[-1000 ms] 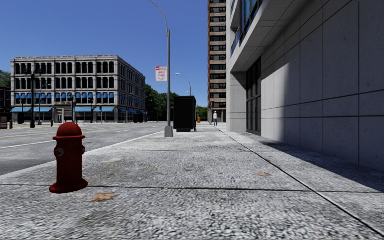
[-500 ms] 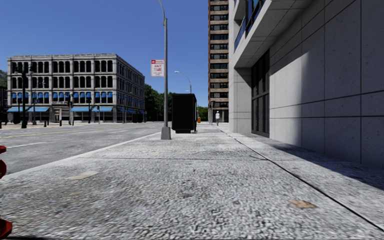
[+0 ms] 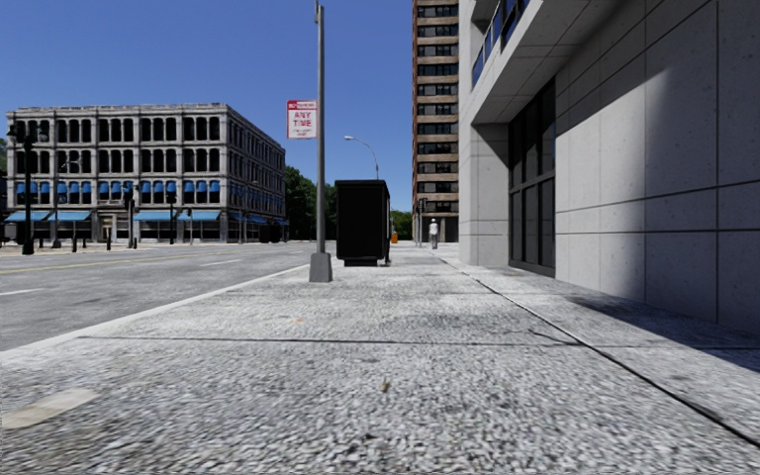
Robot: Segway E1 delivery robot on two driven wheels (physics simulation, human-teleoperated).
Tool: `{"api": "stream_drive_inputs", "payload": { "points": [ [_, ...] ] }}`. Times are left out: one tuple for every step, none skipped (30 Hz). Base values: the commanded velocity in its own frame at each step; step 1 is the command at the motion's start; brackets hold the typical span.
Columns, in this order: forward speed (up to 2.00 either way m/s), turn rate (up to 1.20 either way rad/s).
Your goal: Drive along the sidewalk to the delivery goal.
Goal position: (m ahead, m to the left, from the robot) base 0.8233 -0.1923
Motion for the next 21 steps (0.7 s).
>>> {"api": "stream_drive_inputs", "payload": {
  "points": [
    [2.00, 0.00],
    [2.00, 0.00],
    [2.00, -0.01],
    [2.00, -0.19],
    [2.00, -0.19],
    [1.95, -0.26],
    [1.71, -0.28],
    [1.25, -0.29],
    [1.25, -0.29],
    [0.99, -0.29],
    [0.78, -0.24],
    [0.78, -0.24],
    [0.52, -0.02],
    [0.07, 0.00],
    [0.00, 0.00],
    [0.00, 0.00],
    [0.00, 0.00],
    [0.00, 0.00],
    [0.00, 0.00],
    [0.00, 0.00],
    [0.00, 0.00]
  ]
}}
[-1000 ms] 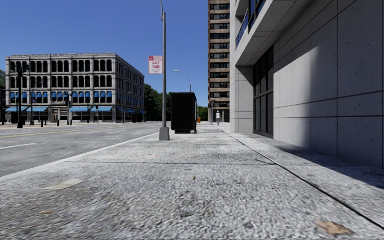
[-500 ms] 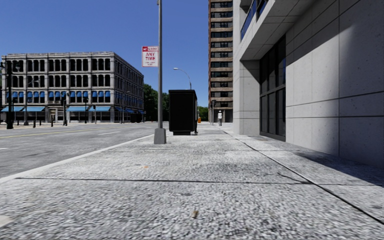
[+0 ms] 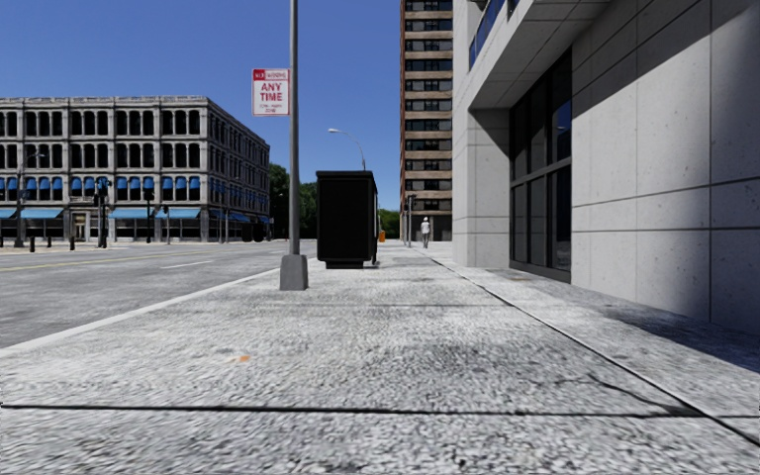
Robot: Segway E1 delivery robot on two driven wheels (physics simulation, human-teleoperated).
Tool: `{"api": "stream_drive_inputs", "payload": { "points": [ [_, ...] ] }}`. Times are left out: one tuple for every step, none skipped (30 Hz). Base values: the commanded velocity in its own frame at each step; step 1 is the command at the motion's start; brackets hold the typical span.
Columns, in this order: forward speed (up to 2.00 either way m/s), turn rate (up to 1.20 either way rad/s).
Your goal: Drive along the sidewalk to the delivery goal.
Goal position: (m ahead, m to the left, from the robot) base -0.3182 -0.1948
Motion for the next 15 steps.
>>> {"api": "stream_drive_inputs", "payload": {
  "points": [
    [0.00, 0.00],
    [0.00, 0.00],
    [0.00, 0.00],
    [0.00, 0.00],
    [0.00, 0.00],
    [0.00, 0.00],
    [0.00, 0.00],
    [0.00, 0.00],
    [0.00, 0.00],
    [0.00, 0.00],
    [0.00, 0.00],
    [0.00, 0.00],
    [0.00, 0.00],
    [0.00, 0.00],
    [0.00, 0.00]
  ]
}}
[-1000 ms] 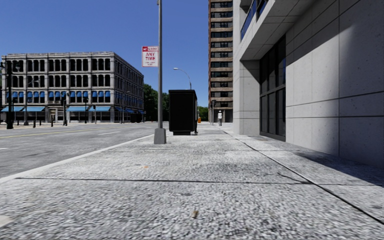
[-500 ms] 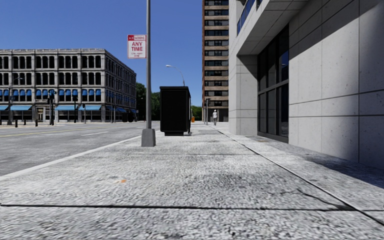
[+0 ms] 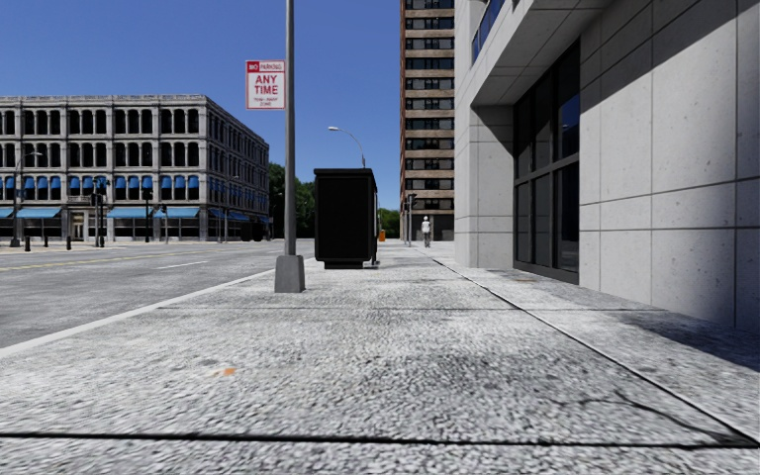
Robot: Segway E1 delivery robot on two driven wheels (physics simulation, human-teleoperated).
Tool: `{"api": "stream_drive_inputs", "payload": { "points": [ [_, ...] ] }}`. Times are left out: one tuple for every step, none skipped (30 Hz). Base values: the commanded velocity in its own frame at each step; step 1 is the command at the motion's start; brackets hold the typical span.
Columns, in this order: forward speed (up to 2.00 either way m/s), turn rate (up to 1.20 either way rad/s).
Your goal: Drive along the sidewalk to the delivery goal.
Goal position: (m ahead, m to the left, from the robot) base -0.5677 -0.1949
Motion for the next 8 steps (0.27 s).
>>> {"api": "stream_drive_inputs", "payload": {
  "points": [
    [0.00, 0.00],
    [0.00, 0.00],
    [0.00, 0.00],
    [0.00, 0.00],
    [0.00, 0.00],
    [0.00, 0.00],
    [0.00, 0.00],
    [0.00, 0.00]
  ]
}}
